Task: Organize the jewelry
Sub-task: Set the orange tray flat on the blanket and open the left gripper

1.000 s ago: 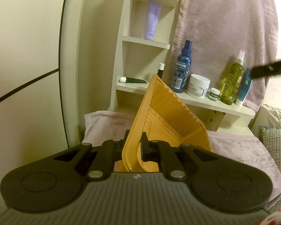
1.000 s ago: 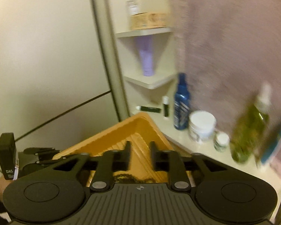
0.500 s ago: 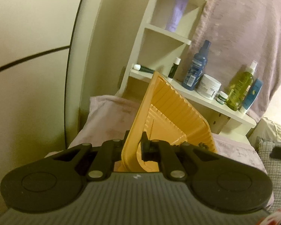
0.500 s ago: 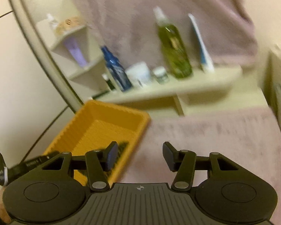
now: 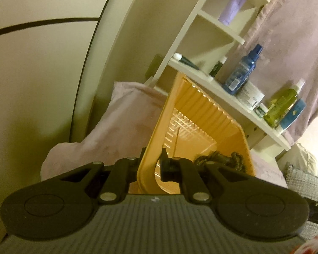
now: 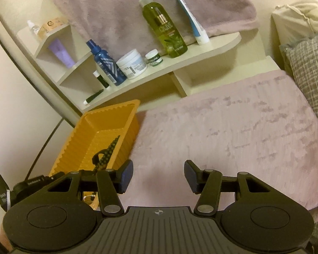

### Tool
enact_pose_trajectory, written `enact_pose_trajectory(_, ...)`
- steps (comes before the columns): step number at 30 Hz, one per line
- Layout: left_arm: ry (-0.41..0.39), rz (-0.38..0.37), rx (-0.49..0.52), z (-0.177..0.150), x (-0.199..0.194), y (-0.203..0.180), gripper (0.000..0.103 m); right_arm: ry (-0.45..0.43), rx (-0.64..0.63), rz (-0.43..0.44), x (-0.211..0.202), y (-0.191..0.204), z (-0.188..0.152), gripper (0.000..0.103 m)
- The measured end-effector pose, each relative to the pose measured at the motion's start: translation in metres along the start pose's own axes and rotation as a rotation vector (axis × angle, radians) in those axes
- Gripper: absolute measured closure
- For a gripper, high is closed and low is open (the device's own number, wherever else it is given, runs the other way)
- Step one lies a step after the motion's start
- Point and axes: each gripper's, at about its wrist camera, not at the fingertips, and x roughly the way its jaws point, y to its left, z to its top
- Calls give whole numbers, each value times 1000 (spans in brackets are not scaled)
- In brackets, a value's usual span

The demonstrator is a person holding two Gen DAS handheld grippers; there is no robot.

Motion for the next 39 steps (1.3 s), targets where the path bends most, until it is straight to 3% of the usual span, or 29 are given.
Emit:
enact_pose_trajectory(13,25,-13,-64,-5,4,17,90,4,30,-13,4,9,-10,49)
enact_pose_trajectory(25,-94,49,-44,1,-40,27,47,-28,72,-41,-8,6,-18,49)
enact_pose_trajectory(27,-115,72,-17,3,-52,22,30,-37,76,-60,-11,7,-19,43)
enact_pose_trajectory(29,-131,94,30,3,-64,11,15,-48,81,-92,-16,9,-21,26)
enact_pose_trajectory(30,-142,103,61,3,-71,4,9,-54,84,-108,-18,9,-22,23)
enact_pose_trajectory(33,-136,99,147,-2,-85,-19,1,-63,79,-159,-24,12,-25,17)
enact_pose_trajectory(39,-35,56,327,-29,-93,-72,1,-30,8,-262,-36,24,-34,17)
